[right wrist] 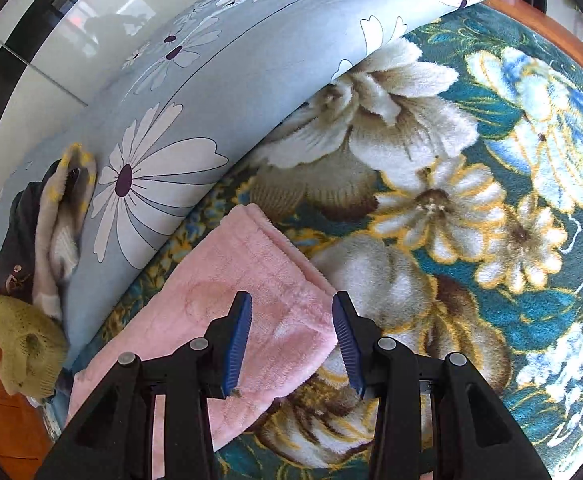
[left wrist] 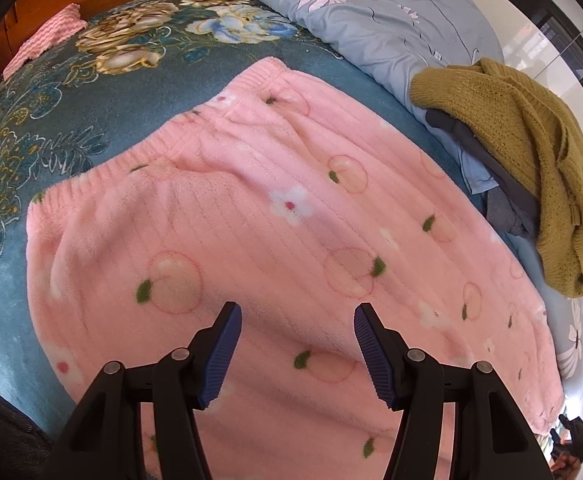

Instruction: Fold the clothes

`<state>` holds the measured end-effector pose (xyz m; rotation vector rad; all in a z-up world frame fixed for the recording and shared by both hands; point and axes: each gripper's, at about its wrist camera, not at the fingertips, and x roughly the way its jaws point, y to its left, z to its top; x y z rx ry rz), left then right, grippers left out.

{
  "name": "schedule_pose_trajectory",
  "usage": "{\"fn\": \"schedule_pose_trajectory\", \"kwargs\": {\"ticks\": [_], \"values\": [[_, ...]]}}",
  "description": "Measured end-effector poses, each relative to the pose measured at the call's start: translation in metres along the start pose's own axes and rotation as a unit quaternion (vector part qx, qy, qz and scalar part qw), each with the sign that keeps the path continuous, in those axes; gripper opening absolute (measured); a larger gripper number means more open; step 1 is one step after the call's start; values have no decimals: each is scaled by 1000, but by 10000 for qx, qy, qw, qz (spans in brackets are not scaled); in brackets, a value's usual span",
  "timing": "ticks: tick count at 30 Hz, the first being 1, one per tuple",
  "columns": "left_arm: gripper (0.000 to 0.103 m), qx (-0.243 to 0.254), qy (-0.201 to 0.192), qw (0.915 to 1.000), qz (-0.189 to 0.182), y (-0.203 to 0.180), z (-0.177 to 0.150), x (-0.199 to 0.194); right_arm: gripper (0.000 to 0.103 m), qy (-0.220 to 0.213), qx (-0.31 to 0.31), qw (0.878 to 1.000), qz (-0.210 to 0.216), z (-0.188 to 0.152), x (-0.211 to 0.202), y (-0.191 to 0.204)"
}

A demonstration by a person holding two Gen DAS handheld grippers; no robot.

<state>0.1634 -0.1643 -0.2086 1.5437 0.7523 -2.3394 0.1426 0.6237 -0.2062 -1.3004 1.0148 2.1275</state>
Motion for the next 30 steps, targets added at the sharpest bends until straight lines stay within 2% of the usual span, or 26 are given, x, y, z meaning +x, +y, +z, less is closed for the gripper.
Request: {"fn": "schedule_pose_trajectory", "kwargs": {"ticks": [4,8,9,11,14,18,20,21,25,28,30], "values": [[63,-257,-80,9996,-75,11,1,-7,43,65,-521,9973,-504,9,14,12],[63,-456,-102,9988,-148,17,1,-10,43,396,-843,9953,-280,10,21,16],[63,-460,-103,9988,-139,17,1,-10,43,429,-923,9948,-98,7,18,18],[63,-416,-91,9990,-102,14,1,-8,43,493,-1068,9928,228,1,11,21],[63,-287,-95,9995,-49,9,-1,-9,42,587,-1351,9879,488,-9,1,23],[63,-142,-90,9999,-13,4,-2,-9,40,550,-1560,9844,595,-9,-4,24],[63,-96,-109,9999,11,2,-3,-10,28,563,-1459,9871,348,-4,4,24],[63,-73,-118,9999,23,2,-3,-11,14,596,-1425,9877,222,-3,9,24],[63,-98,-143,9998,33,4,-3,-14,10,714,-1847,9802,54,-12,16,45],[63,-175,-122,9997,85,8,-3,-14,9,511,-1997,9771,528,-4,-9,65],[63,-219,-148,9996,82,10,-2,-16,9,61,-2052,9744,915,10,-45,69]]}}
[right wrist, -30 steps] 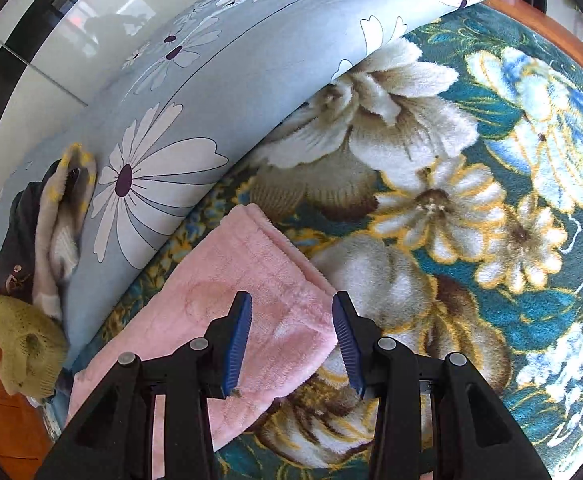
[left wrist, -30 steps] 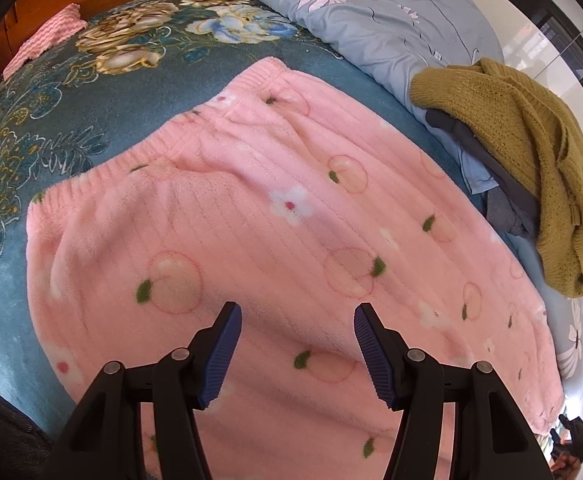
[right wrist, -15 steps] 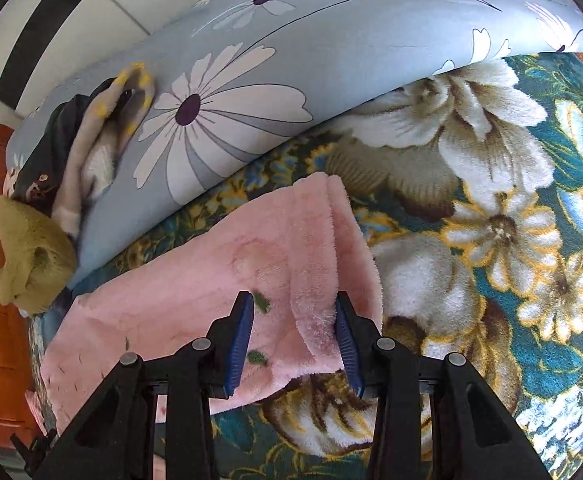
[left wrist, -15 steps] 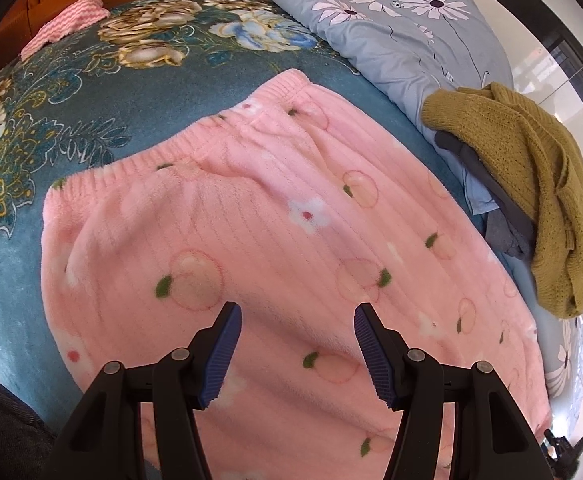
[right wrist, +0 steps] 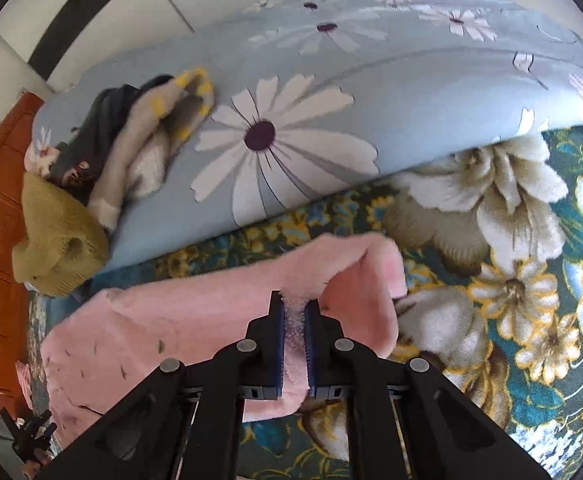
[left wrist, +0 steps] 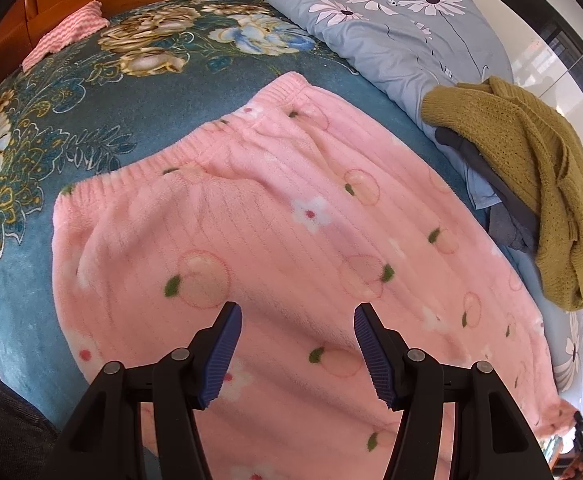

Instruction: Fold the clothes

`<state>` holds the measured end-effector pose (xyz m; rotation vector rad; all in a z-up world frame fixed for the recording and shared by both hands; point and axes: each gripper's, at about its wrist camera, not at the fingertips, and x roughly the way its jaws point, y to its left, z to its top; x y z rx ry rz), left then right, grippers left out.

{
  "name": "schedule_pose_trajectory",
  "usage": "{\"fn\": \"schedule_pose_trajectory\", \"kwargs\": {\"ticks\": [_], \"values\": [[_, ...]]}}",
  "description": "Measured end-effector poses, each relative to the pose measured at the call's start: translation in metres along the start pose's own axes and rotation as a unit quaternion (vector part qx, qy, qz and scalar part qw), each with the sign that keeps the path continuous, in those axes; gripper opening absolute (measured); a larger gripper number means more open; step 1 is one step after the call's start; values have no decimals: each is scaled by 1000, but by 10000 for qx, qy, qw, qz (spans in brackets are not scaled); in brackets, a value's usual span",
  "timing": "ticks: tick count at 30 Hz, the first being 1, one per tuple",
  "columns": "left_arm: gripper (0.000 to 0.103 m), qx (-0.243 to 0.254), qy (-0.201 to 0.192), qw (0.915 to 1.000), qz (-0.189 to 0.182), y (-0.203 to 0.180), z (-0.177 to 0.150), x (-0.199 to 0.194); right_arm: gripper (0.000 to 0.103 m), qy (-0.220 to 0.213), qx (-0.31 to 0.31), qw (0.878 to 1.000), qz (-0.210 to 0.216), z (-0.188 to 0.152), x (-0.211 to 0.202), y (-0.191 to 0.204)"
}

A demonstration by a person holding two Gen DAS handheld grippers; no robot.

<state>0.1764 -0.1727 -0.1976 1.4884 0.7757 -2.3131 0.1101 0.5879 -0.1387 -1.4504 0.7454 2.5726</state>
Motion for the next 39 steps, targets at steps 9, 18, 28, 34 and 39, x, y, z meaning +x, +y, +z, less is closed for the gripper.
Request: {"fn": "schedule_pose_trajectory", "kwargs": {"ticks": [9,18,28,34,39], "values": [[63,139,34,9998,-99,-6,0,-1,9,578,-108,9945,-869,-58,-1,-65],[63,-24,4,9999,-99,3,1,-3,16,736,156,9929,-925,-87,-2,-88],[63,296,-37,9995,125,-10,-4,-3,48,-6,1582,9865,-428,-35,17,-114],[63,156,-71,9997,176,-4,-2,-4,48,256,1662,9828,-761,-13,60,-100],[63,-23,-44,9999,146,1,-1,-2,12,331,1300,9879,-774,-11,70,-79]]}}
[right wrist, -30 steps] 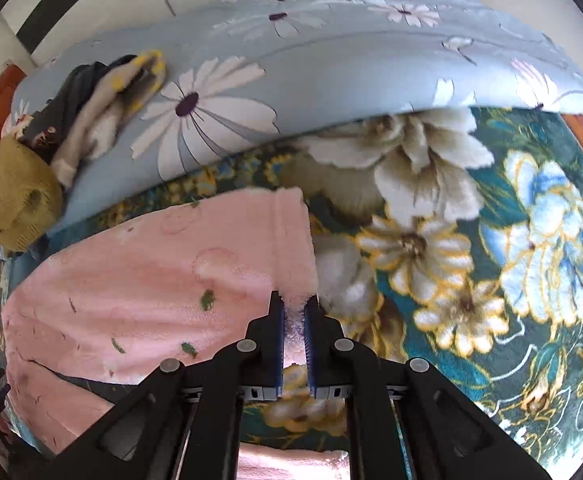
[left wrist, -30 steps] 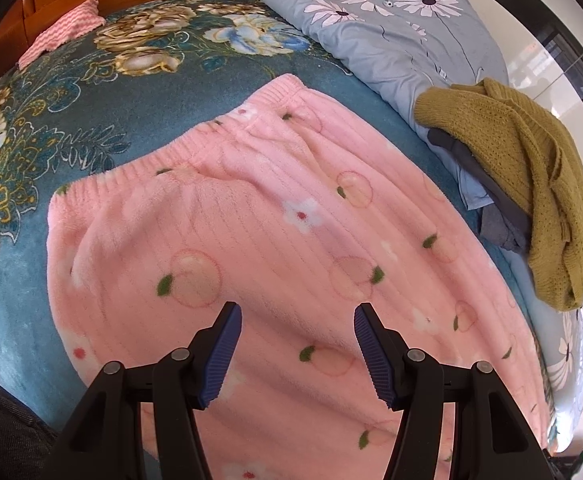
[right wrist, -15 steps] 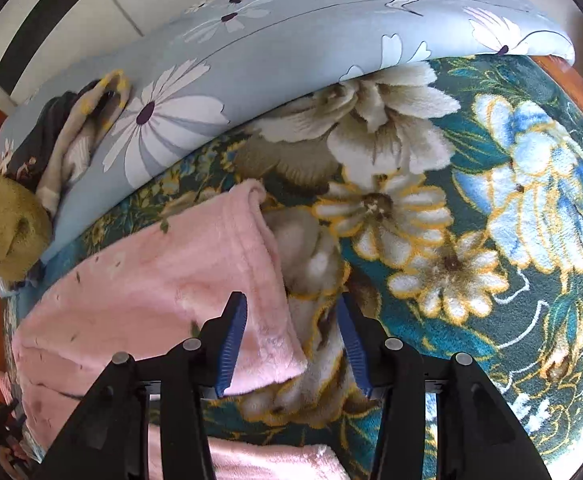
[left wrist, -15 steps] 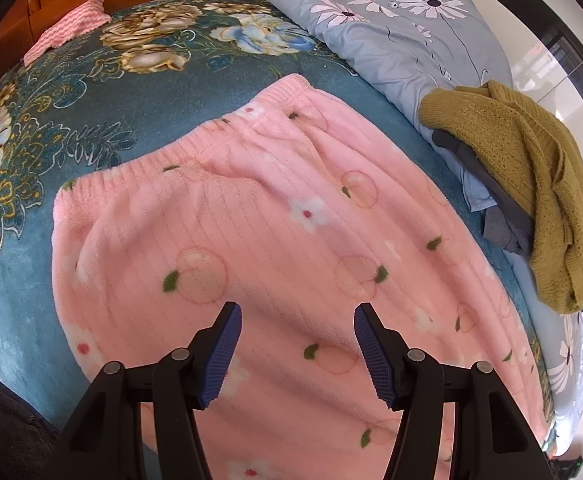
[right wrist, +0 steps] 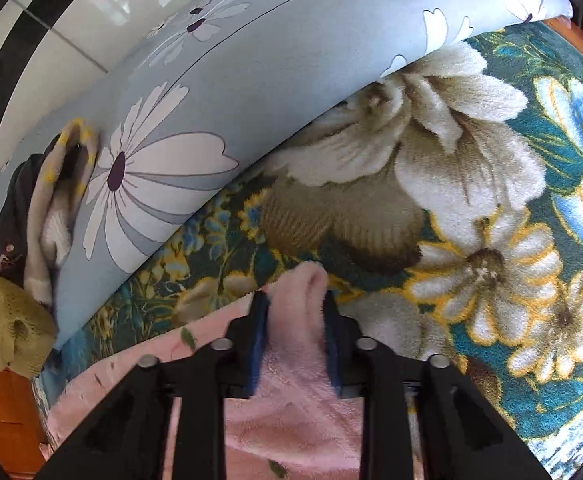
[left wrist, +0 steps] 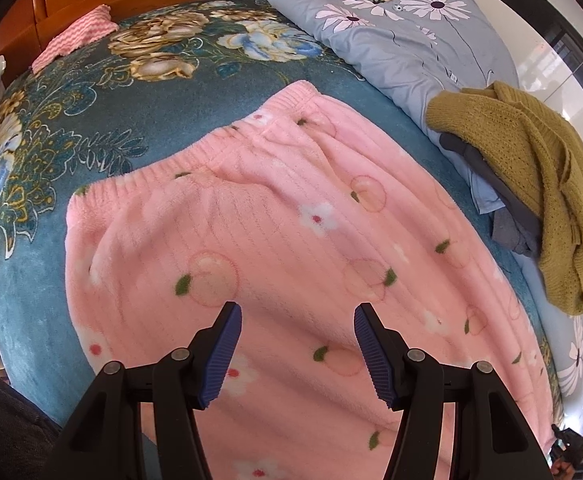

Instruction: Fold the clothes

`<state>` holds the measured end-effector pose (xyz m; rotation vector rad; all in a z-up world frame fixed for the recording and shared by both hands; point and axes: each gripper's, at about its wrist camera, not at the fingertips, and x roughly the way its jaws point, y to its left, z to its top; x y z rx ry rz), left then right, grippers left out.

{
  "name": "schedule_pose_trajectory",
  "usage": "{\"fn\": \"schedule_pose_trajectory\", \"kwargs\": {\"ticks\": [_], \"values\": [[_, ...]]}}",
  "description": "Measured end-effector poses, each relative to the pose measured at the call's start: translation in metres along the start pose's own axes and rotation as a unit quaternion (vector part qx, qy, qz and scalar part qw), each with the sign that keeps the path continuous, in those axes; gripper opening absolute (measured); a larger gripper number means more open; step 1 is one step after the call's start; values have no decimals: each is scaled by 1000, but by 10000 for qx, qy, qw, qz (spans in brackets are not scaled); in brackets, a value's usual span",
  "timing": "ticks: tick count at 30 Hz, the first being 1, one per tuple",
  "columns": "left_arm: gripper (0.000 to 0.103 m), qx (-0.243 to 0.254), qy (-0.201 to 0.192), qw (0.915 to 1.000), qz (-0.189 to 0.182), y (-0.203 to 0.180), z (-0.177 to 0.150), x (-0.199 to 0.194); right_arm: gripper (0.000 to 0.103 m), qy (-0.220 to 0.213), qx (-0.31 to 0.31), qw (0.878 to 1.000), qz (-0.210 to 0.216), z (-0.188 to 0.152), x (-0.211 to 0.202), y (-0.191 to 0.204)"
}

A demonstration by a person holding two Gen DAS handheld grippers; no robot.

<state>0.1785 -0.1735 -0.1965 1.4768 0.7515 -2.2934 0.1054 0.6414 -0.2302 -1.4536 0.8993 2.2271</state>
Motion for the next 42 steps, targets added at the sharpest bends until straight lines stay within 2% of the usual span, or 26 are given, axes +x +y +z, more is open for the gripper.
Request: {"fn": "schedule_pose_trajectory", "kwargs": {"ticks": [2,3,7,9,12,13,14,15,16,20,22,24,26,28,34,39,42], "values": [[63,52,5,10000,13,-2,-1,0,10,-249,-385,9986,-259,1,-8,12],[63,87,4,10000,16,-3,-1,0,9,-445,-363,9977,-349,4,-15,12],[63,111,10,9999,5,-3,0,1,9,-1012,236,9924,-666,17,-34,3],[63,77,20,10000,-22,-2,1,2,10,-929,289,9935,-598,16,-29,10],[63,-40,-9,10000,-27,4,3,0,14,-937,148,9928,-733,10,-27,25],[63,-100,-42,9999,-6,7,4,-1,22,-969,160,9923,-751,7,-30,28],[63,-171,-126,9997,82,11,6,-3,27,-1016,206,9916,-775,4,-35,27],[63,-250,-240,9992,209,15,8,-6,37,-1078,253,9906,-807,2,-40,26],[63,-322,-362,9982,365,20,10,-9,42,-1197,303,9887,-850,0,-46,23],[63,-743,-639,9903,990,47,24,-15,42,-1391,128,9868,-815,-23,-78,24],[63,-1076,-579,9825,1404,70,35,-13,42,-1368,-110,9867,-869,-39,-91,27],[63,-1602,-409,9730,1607,102,43,-10,43,-1357,-307,9864,-872,-57,-106,26],[63,-2167,-292,9628,1586,132,46,-9,46,-1339,-398,9858,-933,-75,-119,21],[63,-2464,-54,9561,1583,151,49,-1,48,-1204,-262,9869,-1041,-89,-128,9],[63,-2396,370,9645,1045,156,48,21,48,-835,887,9865,-1092,-143,-142,-35],[61,-2611,745,9599,694,161,43,31,48,-483,1397,9834,-1051,-196,-149,-57],[63,-2562,833,9609,641,160,43,33,48,-190,1773,9808,-795,-231,-147,-71]]}}
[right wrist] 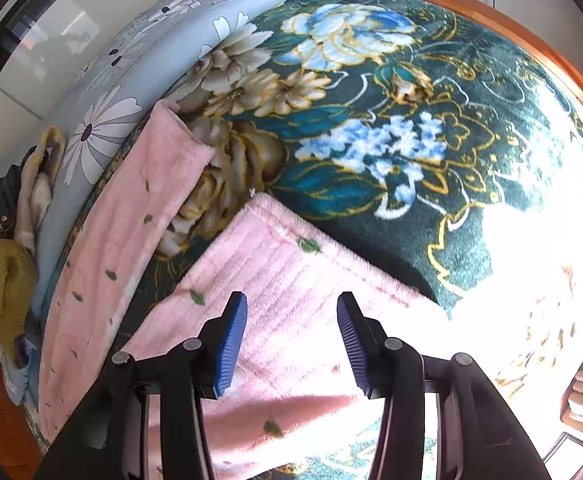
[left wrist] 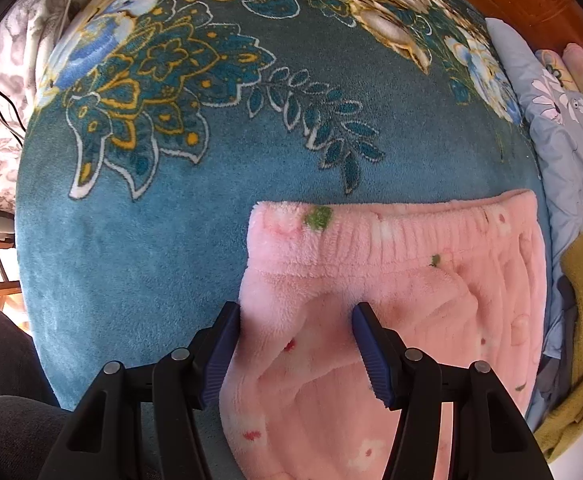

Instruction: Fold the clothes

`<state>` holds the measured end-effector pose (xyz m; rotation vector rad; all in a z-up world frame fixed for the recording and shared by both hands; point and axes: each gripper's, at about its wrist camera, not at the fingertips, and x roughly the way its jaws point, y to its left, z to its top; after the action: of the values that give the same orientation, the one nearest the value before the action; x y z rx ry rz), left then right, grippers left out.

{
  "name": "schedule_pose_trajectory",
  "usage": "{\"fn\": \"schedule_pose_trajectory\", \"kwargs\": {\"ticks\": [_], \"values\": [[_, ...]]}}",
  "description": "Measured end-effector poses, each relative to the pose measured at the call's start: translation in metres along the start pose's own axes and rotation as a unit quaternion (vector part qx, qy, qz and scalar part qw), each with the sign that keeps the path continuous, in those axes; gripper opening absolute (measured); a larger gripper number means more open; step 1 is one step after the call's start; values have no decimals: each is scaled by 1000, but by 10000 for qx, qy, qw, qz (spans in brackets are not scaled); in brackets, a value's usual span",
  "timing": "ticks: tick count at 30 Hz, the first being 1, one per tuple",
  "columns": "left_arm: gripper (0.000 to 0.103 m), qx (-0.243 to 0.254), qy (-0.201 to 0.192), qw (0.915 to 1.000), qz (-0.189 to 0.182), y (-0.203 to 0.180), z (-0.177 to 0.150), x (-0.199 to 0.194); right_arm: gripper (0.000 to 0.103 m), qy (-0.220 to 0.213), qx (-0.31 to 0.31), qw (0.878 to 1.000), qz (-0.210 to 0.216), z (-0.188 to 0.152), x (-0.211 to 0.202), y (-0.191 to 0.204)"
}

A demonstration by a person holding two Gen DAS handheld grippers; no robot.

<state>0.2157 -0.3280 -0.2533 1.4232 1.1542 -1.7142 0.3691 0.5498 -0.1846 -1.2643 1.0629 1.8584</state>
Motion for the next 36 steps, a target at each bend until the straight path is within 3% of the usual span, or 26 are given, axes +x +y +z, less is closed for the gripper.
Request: {"fn": "schedule_pose_trajectory", "kwargs": {"ticks": [8,13,16,18,20,22,28,36], "values": [[63,347,241,9991,40,-11,-9,7,48,754,778,9939,219,-78,14,-51],[60,264,280,9992,-143,-9,-12,6,50,760,989,9909,505,-92,18,-52],[41,122,269,9987,-423,-7,-13,3,50,636,1053,9899,709,-90,17,-45],[20,90,261,9979,-578,-6,-15,2,48,598,1114,9886,816,-89,18,-40],[12,79,204,9971,-733,-5,-16,-1,31,623,1140,9874,905,-90,22,-32],[10,34,109,9956,-935,-2,-13,-6,9,629,1113,9875,919,-91,24,-23],[8,-327,-2,9787,-2027,6,-5,-29,6,73,1063,9857,1306,-62,-4,10],[8,116,-363,9666,-2536,-1,12,-85,6,-650,299,9753,2091,-4,-75,82]]}}
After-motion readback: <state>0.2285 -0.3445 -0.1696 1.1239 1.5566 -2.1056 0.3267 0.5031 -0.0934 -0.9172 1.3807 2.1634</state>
